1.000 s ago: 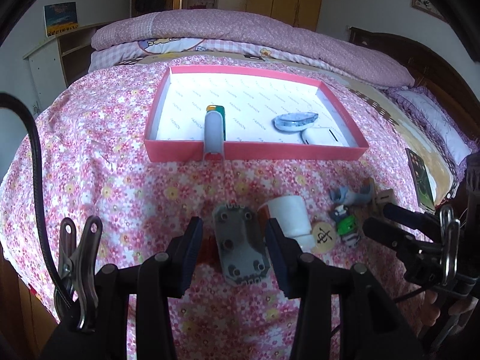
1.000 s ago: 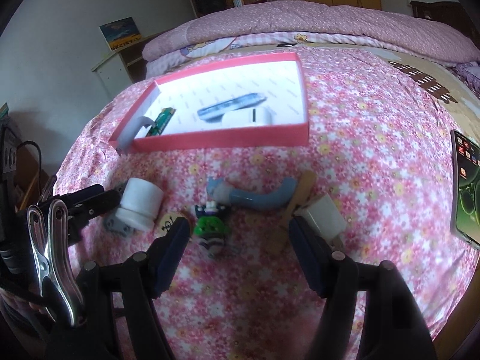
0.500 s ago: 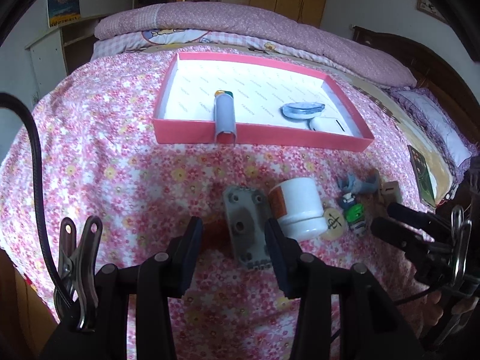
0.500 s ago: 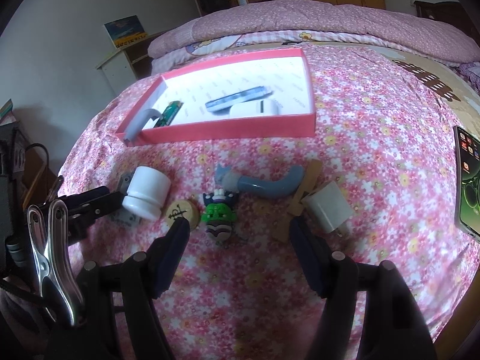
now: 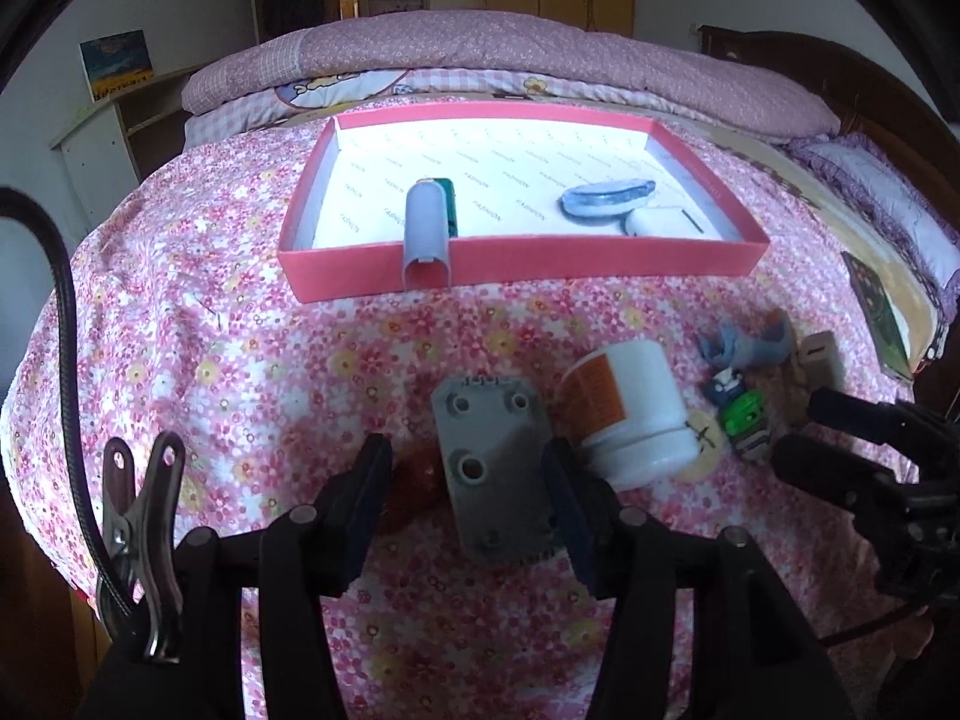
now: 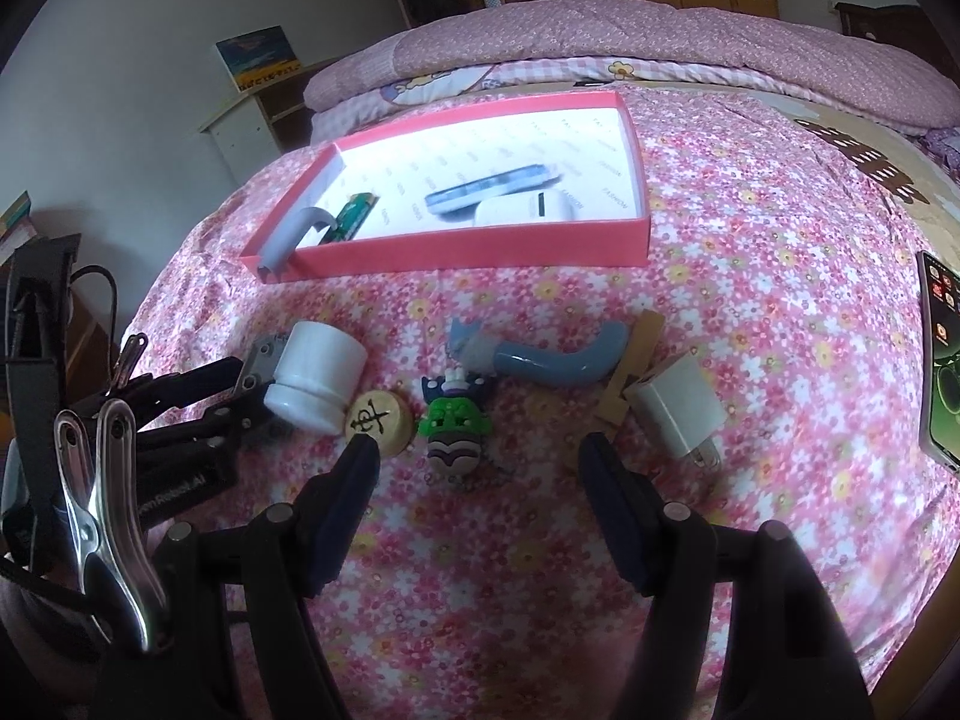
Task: Organize rigid objects
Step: 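Stand the grey handle part in the tray, release it, and withdraw both tools, then grasp grey perforated plate with left tool while right tool grasps orange-labelled jar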
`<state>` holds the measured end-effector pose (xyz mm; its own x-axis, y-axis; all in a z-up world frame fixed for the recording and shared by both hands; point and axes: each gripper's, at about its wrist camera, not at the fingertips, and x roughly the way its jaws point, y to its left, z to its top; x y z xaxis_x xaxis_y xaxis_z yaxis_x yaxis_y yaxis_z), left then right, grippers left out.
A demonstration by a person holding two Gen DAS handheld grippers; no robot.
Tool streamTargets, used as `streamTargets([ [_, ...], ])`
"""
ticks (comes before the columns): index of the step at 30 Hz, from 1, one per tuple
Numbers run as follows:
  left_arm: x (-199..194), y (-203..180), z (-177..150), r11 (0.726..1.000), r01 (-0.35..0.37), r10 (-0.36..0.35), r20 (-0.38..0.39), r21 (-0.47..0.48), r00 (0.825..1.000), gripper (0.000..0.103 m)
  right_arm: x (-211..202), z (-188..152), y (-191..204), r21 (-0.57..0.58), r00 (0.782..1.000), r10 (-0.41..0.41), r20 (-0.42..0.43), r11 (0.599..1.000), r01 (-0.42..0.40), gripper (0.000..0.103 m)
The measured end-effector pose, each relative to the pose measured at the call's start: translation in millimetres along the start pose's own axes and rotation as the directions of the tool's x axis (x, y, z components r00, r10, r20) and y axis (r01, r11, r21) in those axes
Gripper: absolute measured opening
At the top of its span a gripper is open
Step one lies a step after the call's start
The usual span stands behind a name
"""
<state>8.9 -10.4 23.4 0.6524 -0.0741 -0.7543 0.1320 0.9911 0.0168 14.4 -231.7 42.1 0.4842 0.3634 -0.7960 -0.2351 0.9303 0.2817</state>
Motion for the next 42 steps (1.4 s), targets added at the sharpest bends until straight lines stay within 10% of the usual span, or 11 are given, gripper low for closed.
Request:
streamTargets([
  [24, 2, 12, -4, 0.990, 0.002, -0.002, 0.001, -0.139, 1.000, 0.062, -11, -10, -7, -0.010, 0.999, 0.027, 0.043, 1.000, -0.026, 0.070],
  [42, 12, -22, 1, 0.999, -0.042, 0.043, 0.012, -0.018, 0.999, 0.063, -10, -11, -15, 0.022, 0.996, 0.079, 0.051, 0.997, -0.080, 0.070],
])
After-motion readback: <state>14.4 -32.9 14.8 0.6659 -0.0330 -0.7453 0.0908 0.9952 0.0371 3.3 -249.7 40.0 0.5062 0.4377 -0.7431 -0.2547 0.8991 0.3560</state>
